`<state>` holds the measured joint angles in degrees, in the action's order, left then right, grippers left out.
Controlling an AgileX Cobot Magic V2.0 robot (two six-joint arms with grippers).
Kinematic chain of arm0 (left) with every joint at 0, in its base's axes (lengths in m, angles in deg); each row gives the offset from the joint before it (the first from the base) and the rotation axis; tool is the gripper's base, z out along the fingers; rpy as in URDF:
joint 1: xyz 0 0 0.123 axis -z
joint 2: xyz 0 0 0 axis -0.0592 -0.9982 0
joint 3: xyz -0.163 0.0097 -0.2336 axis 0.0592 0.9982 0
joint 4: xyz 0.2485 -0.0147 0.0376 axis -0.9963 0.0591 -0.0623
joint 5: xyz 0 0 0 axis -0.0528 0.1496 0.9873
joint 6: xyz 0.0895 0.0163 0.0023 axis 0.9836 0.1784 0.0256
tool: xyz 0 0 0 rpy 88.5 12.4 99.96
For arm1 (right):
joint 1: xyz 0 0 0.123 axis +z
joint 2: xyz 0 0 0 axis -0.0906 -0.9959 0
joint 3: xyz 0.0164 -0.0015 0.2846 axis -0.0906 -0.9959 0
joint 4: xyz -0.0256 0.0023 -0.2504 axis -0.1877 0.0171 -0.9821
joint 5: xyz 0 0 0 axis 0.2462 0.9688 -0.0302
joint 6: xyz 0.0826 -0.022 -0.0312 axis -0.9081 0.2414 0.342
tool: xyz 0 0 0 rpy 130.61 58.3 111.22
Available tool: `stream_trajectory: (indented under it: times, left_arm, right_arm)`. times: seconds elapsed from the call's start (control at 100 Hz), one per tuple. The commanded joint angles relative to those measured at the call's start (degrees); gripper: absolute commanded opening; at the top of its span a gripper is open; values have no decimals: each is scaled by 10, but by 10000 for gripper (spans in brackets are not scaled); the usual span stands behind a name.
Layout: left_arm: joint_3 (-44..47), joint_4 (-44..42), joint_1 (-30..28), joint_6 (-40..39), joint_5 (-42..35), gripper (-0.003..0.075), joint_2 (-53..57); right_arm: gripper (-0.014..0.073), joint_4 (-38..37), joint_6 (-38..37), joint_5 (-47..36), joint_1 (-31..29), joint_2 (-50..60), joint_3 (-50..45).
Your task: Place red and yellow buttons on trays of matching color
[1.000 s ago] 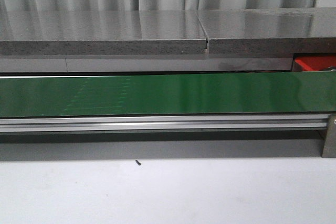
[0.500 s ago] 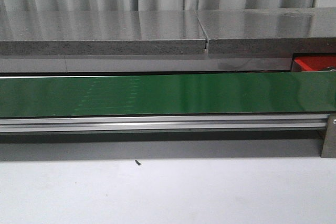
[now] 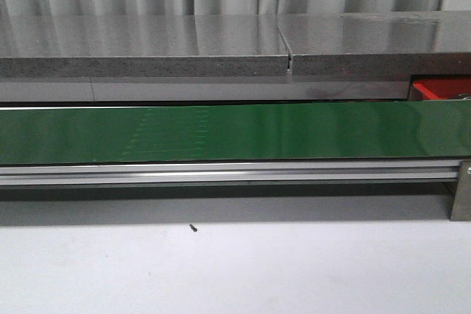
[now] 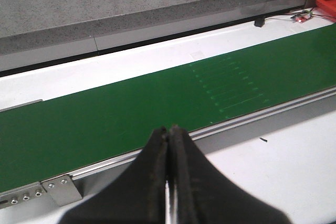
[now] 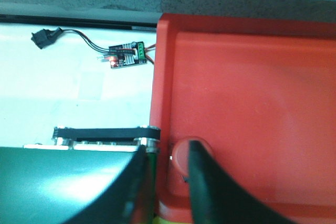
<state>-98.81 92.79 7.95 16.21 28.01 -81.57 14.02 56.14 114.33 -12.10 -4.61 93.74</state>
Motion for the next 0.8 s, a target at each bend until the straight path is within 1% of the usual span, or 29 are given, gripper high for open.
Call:
stream_trajectory:
  times: [0.0, 0.07, 0.11, 0.15, 0.37, 0.5, 0.64, 0.79]
  left_arm:
    - [-13, 6, 4, -4, -42, -19, -4]
    - [-13, 6, 4, -4, -42, -19, -4]
    - [-13, 6, 4, -4, -42, -19, -4]
    - [-13, 6, 4, -4, -42, -19, -4]
    - [-13, 7, 4, -4, -42, -19, -4]
    - [-13, 7, 4, -4, -42, -19, -4]
    - [-13, 7, 4, -4, -42, -19, -4]
    - [-13, 7, 4, -4, -42, -19, -4]
  right_arm:
    - [21, 5, 9, -46, 0, 57, -14]
    - [-80, 5, 9, -55, 0, 82, -39]
    - [-122, 5, 9, -59, 0, 97, -52]
    - [-111, 5, 9, -61, 0, 110, -67]
    - [-113, 5, 9, -96, 0, 200, -150]
    - [-113, 5, 9, -96, 1, 251, -188]
    - [-113, 3, 9, -95, 21, 299, -232]
    - [-113, -12, 9, -96, 61, 347, -271]
